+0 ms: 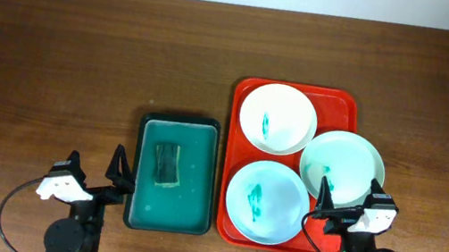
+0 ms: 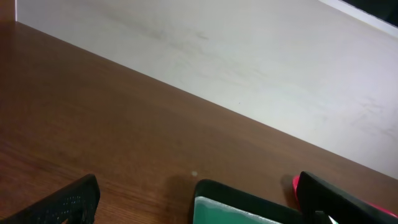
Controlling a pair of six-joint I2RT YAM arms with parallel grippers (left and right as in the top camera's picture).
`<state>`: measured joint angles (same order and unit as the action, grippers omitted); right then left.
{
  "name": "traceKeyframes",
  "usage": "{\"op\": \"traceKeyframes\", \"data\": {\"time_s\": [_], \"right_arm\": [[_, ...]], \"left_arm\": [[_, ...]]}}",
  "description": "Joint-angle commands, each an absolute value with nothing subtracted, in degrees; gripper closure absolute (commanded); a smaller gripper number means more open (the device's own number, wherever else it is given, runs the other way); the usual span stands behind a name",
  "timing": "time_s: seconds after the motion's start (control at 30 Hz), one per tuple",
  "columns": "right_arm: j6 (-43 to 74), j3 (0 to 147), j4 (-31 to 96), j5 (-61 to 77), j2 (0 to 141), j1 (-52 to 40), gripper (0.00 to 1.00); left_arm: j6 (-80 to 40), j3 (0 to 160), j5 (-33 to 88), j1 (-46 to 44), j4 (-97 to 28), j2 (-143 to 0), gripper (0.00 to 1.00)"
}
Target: Clean dirty plates on tray and stack at the side
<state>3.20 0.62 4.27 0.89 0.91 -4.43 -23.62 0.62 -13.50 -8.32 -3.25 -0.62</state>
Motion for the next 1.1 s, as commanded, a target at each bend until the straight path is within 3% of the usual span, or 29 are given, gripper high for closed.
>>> {"op": "traceKeyframes", "data": {"time_s": [0.0, 0.63, 0.77, 0.87, 1.07], "right_arm": [[3.4, 0.3, 4.5, 0.8, 0.6, -4.1, 0.02], [3.4, 0.3, 4.5, 0.8, 0.6, -4.1, 0.02], [3.4, 0.3, 4.4, 1.2, 0.6, -4.1, 0.02], [3.9, 0.4, 0.6, 15.3, 0.6, -4.1, 0.02], [14.4, 8.0, 3.5, 20.8, 0.8, -4.1, 0.02]], "left_arm": [[-23.5, 0.5, -12.9, -8.0, -3.6, -0.3, 0.01], [-23.5, 0.5, -12.9, -8.0, -3.6, -0.3, 0.01], [-23.5, 0.5, -7.1, -8.1, -4.0, -0.3, 0.01], [-23.7, 0.5, -1.9, -8.1, -1.2, -0.3, 0.01], [-23.7, 7.2, 8.1, -8.1, -1.3, -2.2, 0.01]]}}
